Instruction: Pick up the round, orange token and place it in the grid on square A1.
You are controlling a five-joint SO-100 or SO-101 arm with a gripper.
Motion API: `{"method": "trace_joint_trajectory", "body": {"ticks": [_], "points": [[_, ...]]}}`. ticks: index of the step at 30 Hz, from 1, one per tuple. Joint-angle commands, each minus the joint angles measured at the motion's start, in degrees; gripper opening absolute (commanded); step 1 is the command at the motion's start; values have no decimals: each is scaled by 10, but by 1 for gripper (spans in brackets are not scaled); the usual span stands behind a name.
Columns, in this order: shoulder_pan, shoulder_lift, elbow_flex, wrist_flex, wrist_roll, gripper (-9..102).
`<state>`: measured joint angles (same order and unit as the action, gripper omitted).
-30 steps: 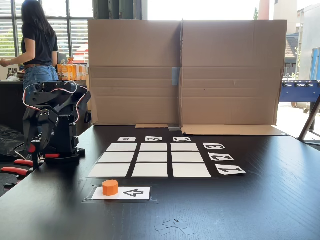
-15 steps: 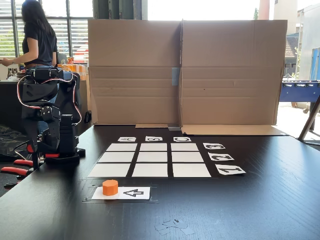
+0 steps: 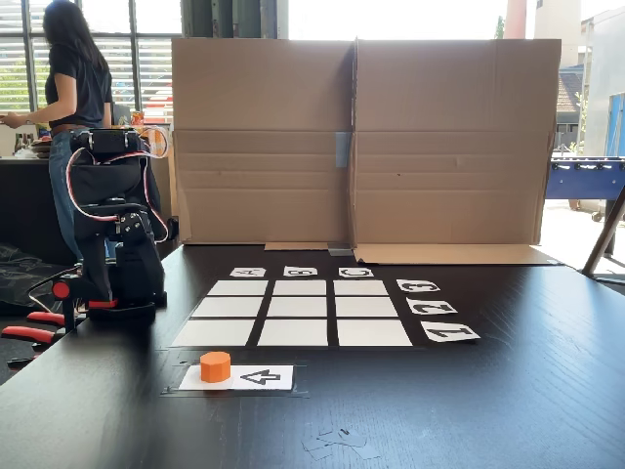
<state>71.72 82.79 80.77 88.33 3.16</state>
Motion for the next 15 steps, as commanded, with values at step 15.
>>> {"method": "trace_joint_trajectory", "body": {"ticks": [15], "points": [[-46, -173, -210, 1, -3, 33]]}}
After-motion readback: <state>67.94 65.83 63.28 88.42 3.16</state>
